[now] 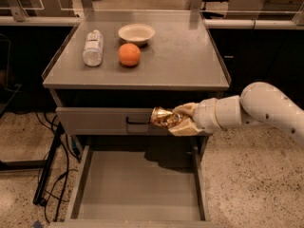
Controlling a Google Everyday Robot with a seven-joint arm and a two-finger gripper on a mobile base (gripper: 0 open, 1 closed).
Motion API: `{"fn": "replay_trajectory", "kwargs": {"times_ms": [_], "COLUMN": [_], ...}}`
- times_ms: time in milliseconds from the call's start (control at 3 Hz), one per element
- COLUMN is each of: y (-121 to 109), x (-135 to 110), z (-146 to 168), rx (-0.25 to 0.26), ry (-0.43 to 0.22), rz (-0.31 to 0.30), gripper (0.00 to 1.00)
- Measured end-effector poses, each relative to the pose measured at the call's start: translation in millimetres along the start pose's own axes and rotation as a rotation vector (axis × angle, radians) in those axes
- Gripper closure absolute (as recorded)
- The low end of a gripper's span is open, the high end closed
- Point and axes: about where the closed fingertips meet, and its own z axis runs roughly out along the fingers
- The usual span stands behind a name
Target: Pick orange can from middle drawer and place on counter
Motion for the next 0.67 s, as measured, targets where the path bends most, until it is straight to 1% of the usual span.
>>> {"fn": "replay_trajectory", "kwargs": {"times_ms": [333, 667], "y": [-6.2, -6.3], "x": [-41.4, -41.5], "z": [-36.7, -36.7], "rx": [0.017, 0.017], "ry": [-0.003, -0.003], "rz": [-0.079, -0.079], "gripper": [1.0, 1.0]}}
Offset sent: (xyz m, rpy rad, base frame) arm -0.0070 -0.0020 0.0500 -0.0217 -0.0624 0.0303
